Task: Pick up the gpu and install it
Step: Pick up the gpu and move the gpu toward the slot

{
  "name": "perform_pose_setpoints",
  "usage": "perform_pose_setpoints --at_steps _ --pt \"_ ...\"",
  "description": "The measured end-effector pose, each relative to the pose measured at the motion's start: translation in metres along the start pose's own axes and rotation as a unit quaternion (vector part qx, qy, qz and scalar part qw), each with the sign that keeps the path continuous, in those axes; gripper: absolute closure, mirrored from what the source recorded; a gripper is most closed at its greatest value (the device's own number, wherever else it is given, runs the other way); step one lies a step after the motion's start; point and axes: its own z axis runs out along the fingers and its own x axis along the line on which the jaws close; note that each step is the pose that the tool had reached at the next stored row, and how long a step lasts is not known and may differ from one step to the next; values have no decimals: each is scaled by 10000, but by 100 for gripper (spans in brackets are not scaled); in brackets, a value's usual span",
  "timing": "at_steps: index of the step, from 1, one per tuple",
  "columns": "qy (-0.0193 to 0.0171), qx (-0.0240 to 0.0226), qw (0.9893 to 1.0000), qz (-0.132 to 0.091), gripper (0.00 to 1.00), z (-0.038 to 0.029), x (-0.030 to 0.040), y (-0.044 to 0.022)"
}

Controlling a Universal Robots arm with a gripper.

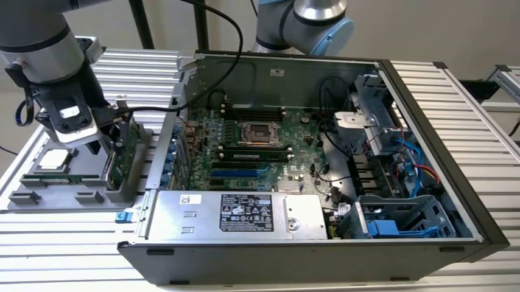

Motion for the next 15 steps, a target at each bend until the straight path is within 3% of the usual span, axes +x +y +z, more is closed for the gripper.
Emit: perform_pose_setpoints --at_steps 15 --pt "1 0 10000 0 0 53 1 2"
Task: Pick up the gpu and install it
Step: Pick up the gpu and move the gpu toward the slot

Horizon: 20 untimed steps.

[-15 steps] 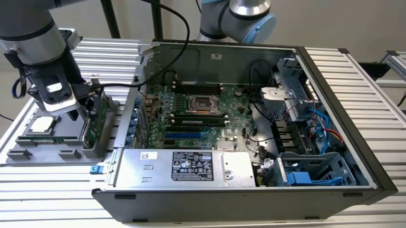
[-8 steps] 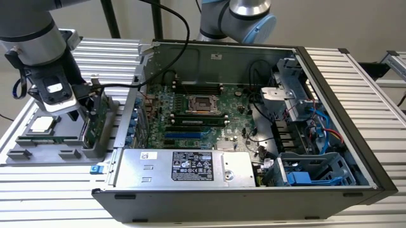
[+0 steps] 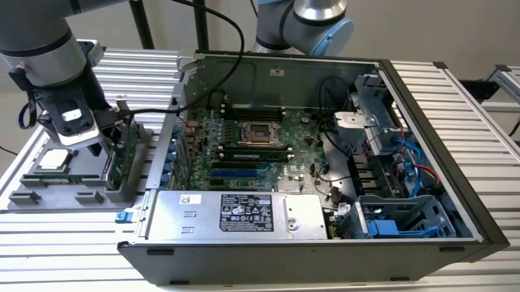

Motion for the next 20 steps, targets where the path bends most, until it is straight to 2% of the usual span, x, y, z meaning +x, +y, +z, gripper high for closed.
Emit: perform_pose_setpoints --at_steps 11,20 --pt "-2 -1 10000 0 0 44 -35 21" --pt "-1 -1 10000 0 0 82 -37 25"
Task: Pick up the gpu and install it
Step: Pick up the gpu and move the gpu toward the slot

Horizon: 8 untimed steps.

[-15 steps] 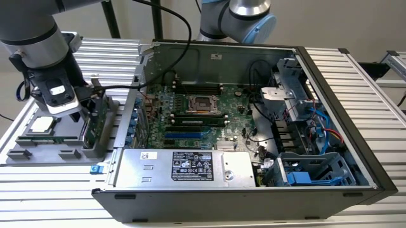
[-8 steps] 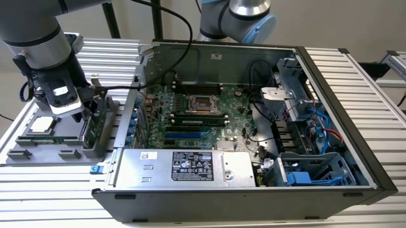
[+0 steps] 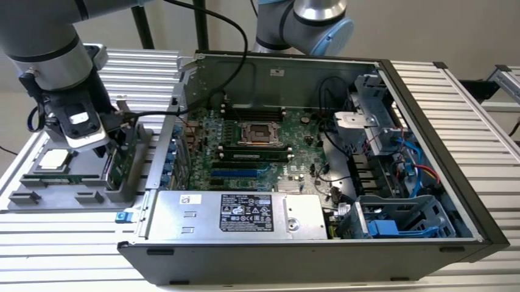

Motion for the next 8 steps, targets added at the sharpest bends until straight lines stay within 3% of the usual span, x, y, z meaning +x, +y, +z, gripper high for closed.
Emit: perform_pose_setpoints --at_steps 8 --pt "1 1 10000 0 0 40 1 -1"
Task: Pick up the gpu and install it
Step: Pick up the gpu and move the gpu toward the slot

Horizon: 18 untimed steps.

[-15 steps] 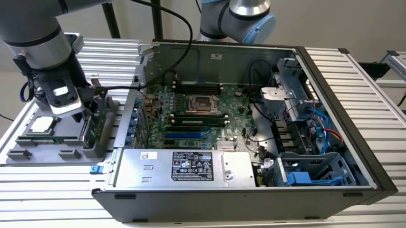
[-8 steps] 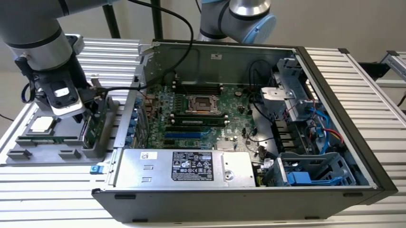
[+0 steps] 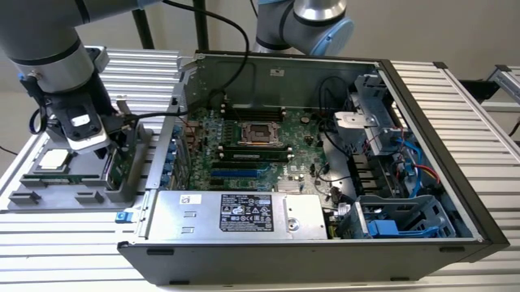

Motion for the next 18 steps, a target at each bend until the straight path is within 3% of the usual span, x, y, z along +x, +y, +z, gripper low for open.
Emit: perform_pose_setpoints --at_steps 18 --pt "0 0 10000 0 0 36 0 -2"
